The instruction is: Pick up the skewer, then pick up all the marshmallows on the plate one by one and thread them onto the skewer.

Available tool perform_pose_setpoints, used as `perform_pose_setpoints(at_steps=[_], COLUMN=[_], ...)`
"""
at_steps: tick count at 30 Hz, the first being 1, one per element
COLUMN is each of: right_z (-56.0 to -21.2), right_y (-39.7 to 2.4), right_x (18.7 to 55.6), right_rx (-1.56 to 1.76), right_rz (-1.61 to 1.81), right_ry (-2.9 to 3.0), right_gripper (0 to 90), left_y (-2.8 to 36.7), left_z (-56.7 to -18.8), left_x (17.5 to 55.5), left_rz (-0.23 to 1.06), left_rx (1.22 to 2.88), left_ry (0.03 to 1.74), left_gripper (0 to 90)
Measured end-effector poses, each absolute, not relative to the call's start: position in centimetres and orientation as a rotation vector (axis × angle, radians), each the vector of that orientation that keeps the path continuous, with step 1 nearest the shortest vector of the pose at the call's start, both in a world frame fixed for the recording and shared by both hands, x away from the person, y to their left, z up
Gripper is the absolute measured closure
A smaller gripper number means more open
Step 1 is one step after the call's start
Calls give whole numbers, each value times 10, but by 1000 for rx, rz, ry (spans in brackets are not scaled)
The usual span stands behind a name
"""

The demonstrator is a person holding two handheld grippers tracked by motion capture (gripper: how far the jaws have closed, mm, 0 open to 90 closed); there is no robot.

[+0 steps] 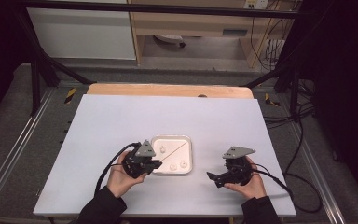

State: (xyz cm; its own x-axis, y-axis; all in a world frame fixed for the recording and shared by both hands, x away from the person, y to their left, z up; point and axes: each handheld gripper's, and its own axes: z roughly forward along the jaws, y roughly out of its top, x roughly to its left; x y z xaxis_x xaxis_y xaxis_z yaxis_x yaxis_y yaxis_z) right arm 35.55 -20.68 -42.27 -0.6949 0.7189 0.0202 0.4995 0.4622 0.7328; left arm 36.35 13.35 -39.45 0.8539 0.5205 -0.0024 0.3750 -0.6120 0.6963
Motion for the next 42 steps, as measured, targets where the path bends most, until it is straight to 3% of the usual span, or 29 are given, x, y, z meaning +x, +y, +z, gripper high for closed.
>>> perform_pose_setpoints(at_steps=[32,39,42], right_z=[-417,-418,-423], right_y=[-156,-138,-126], right_x=[381,386,389], right_rx=[1087,1045,1008], right_rz=[1194,1184,1150], right_ry=[2393,2425,2466], right_gripper=[19,55,114], left_y=[224,228,230], left_z=[-419,-422,-422], left_x=[337,335,335], left_rz=[326,328,321], left_rx=[2078,2072,2063], left_ry=[818,823,828], left_gripper=[887,887,887])
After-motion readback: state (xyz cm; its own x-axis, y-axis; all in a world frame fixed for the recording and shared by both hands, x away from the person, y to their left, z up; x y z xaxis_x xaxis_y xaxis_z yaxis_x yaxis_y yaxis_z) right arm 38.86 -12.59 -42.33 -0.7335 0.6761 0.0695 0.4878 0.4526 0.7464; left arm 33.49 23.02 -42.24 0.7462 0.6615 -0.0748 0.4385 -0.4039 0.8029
